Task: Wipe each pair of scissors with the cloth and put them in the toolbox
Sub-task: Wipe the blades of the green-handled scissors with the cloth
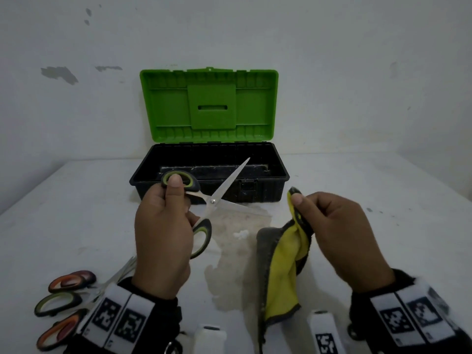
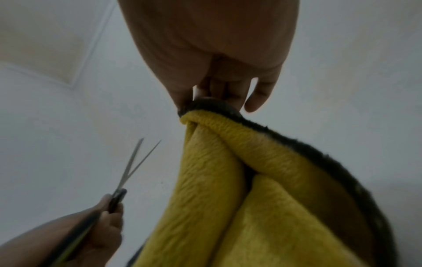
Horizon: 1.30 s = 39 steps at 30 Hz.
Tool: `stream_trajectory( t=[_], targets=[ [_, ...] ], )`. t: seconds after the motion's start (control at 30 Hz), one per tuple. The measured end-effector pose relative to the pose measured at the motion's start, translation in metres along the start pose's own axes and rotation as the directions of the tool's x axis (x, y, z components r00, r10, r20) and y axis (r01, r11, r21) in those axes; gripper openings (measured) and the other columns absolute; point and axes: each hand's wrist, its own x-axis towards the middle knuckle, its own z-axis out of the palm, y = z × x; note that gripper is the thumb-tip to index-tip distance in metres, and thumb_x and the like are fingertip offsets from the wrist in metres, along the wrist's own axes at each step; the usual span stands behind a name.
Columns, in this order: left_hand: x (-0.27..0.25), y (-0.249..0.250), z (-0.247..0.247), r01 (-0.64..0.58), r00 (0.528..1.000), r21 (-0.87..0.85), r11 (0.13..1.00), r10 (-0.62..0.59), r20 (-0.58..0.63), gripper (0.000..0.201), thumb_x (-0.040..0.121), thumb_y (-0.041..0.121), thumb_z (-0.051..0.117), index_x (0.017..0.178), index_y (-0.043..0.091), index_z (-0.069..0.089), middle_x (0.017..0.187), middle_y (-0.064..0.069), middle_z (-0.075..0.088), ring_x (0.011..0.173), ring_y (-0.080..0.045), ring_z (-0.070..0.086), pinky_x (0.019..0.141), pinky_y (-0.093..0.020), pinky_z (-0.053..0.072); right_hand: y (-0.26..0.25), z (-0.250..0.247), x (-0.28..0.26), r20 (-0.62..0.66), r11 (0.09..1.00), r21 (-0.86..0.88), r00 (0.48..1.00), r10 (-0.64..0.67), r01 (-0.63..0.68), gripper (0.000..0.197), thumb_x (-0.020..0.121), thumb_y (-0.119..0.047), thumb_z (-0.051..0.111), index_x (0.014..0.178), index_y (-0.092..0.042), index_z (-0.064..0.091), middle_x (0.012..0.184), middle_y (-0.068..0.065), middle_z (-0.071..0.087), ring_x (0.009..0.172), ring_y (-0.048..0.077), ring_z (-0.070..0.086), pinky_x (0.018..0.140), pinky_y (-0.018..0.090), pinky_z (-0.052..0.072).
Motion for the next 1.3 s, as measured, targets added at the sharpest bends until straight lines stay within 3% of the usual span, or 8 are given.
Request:
stream_trajectory(
  t=[0.13, 0.27, 0.43, 0.63, 0.77, 0.9, 1.1, 1.3],
  targets=[
    [-0.001, 0.008, 0.0, -0.005, 0.996, 0.007, 1.0, 0.005, 0.085, 0.035, 0.1, 0.044, 0.043, 0.088, 0.018, 0.063, 0.057, 0.0, 0.041, 0.051, -0.02, 0.034, 0.05, -0.057, 0.046, -0.012, -0.011, 0.012, 0.108, 0.992, -0.044, 0.988, -0.111, 0.116, 0.032, 0.092, -0.033, 0.062, 0.066, -0.013, 0.062, 0.061, 0.008, 0.061, 0.056, 0.019, 0.057, 0.054, 0.027, 0.045],
    [-0.002, 0.007, 0.002, 0.022, 0.99, 0.045, 0.999, -0.027, 0.135, 0.035, 0.099, 0.044, 0.045, 0.075, 0.027, 0.064, 0.058, 0.001, 0.039, 0.047, -0.011, 0.033, 0.041, -0.028, 0.034, -0.027, -0.009, 0.018, 0.169, 0.975, -0.005, 0.961, -0.217, 0.221, 0.007, 0.084, -0.024, 0.074, 0.081, -0.027, 0.068, 0.072, -0.007, 0.071, 0.067, 0.007, 0.067, 0.06, 0.012, 0.048],
    [-0.006, 0.008, 0.003, 0.073, 0.978, 0.038, 0.997, -0.079, 0.192, 0.029, 0.099, 0.04, 0.049, 0.077, 0.027, 0.063, 0.056, 0.005, 0.037, 0.045, -0.01, 0.031, 0.038, -0.023, 0.033, -0.039, 0.0, 0.015, 0.236, 0.907, -0.056, 0.888, -0.395, 0.418, 0.012, 0.08, -0.027, 0.08, 0.085, -0.027, 0.07, 0.073, -0.018, 0.069, 0.075, -0.001, 0.065, 0.07, 0.002, 0.043],
    [-0.014, 0.011, 0.007, 0.179, 0.958, -0.022, 0.984, -0.169, 0.232, 0.022, 0.094, 0.035, 0.055, 0.078, 0.02, 0.059, 0.059, 0.005, 0.035, 0.049, -0.01, 0.028, 0.037, -0.021, 0.025, -0.045, 0.006, 0.008, 0.255, 0.798, -0.16, 0.806, -0.535, 0.581, 0.017, 0.084, -0.041, 0.064, 0.087, -0.027, 0.074, 0.077, -0.033, 0.058, 0.082, -0.004, 0.055, 0.08, 0.008, 0.037],
    [-0.017, 0.011, 0.008, 0.074, 0.966, 0.066, 0.995, -0.088, 0.243, 0.036, 0.094, 0.043, 0.056, 0.082, 0.01, 0.059, 0.064, -0.002, 0.038, 0.059, -0.02, 0.033, 0.049, -0.03, 0.03, -0.046, 0.008, 0.008, 0.276, 0.743, -0.22, 0.771, -0.574, 0.632, 0.018, 0.088, -0.037, 0.062, 0.091, -0.025, 0.075, 0.081, -0.016, 0.07, 0.076, 0.002, 0.055, 0.083, 0.022, 0.039],
    [-0.019, 0.015, 0.01, -0.021, 0.97, 0.103, 0.994, -0.005, 0.243, 0.04, 0.095, 0.045, 0.053, 0.08, 0.009, 0.058, 0.06, -0.002, 0.037, 0.056, -0.02, 0.031, 0.051, -0.035, 0.03, -0.042, 0.017, 0.007, 0.33, 0.651, -0.278, 0.707, -0.625, 0.706, 0.02, 0.094, -0.035, 0.059, 0.097, -0.024, 0.075, 0.093, -0.011, 0.073, 0.084, 0.01, 0.063, 0.086, 0.036, 0.043],
    [-0.024, 0.017, 0.009, -0.113, 0.969, 0.181, 0.977, 0.068, 0.24, 0.048, 0.094, 0.048, 0.051, 0.074, 0.004, 0.052, 0.055, -0.004, 0.036, 0.051, -0.018, 0.033, 0.049, -0.037, 0.033, -0.036, 0.019, 0.01, 0.23, 0.654, -0.352, 0.74, -0.633, 0.669, 0.018, 0.093, -0.027, 0.06, 0.092, -0.02, 0.076, 0.09, -0.007, 0.074, 0.081, 0.014, 0.065, 0.084, 0.033, 0.037],
    [-0.02, 0.019, 0.008, -0.174, 0.97, 0.231, 0.957, 0.125, 0.211, 0.053, 0.095, 0.047, 0.049, 0.078, -0.003, 0.052, 0.055, -0.005, 0.037, 0.049, -0.015, 0.033, 0.046, -0.033, 0.031, -0.041, 0.009, 0.007, 0.098, 0.769, -0.255, 0.807, -0.583, 0.586, 0.015, 0.089, -0.031, 0.06, 0.088, -0.024, 0.073, 0.082, -0.02, 0.064, 0.079, -0.014, 0.045, 0.079, 0.025, 0.038]
  ],
)
